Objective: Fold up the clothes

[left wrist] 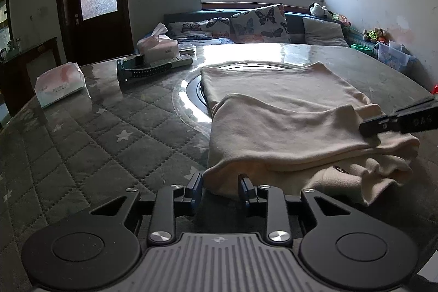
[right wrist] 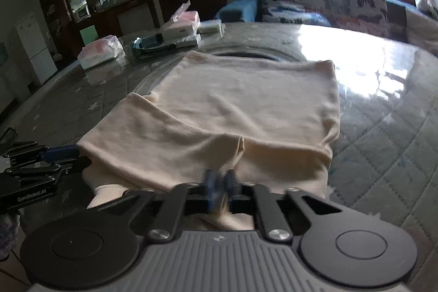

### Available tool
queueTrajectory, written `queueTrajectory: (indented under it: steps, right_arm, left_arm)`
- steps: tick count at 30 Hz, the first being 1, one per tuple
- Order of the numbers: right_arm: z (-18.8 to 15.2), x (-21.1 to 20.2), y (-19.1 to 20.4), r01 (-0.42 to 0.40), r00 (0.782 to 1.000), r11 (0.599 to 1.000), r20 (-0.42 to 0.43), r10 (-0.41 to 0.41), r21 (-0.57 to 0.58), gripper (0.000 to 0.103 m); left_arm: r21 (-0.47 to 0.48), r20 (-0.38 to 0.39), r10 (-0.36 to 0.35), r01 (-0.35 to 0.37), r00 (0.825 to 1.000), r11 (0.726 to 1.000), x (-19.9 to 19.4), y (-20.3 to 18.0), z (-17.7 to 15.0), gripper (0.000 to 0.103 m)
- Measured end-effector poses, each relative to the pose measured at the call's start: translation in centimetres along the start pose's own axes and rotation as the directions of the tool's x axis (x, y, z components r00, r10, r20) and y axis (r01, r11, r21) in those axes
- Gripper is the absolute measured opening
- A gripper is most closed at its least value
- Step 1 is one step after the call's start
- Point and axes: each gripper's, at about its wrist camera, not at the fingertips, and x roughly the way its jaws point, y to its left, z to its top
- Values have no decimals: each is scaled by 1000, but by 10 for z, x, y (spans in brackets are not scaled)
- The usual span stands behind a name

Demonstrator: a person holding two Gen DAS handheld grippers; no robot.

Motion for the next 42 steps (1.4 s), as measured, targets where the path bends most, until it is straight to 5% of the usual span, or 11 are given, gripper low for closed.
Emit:
queueTrajectory:
  steps: [5, 13, 22, 31, 42]
  right_arm:
    - [16, -27, 7, 37, 995, 997, 90, -31, -68, 3]
    - [40, -67, 2, 127, 969, 986, 227, -100, -107, 3]
    - [1, -29, -29, 165, 985, 986, 53, -164, -21, 5]
    - [11, -27, -33, 143, 986, 990, 90, -141, -13, 7]
    - [13, 16, -33, 99, 994, 995, 42, -98, -14, 13]
  left_arm:
    - [22, 9, 9, -9, 1000, 1000, 0, -3, -1, 29]
    - [97, 42, 24, -27, 999, 995, -5, -15, -3, 12]
    - [138, 4, -22, 21, 1000, 990, -12, -9, -6, 15]
    - [146, 54, -101, 92, 993, 985, -35, 5, 29, 26]
    - [125, 19, -143, 139, 990, 982, 39, -31, 67, 26]
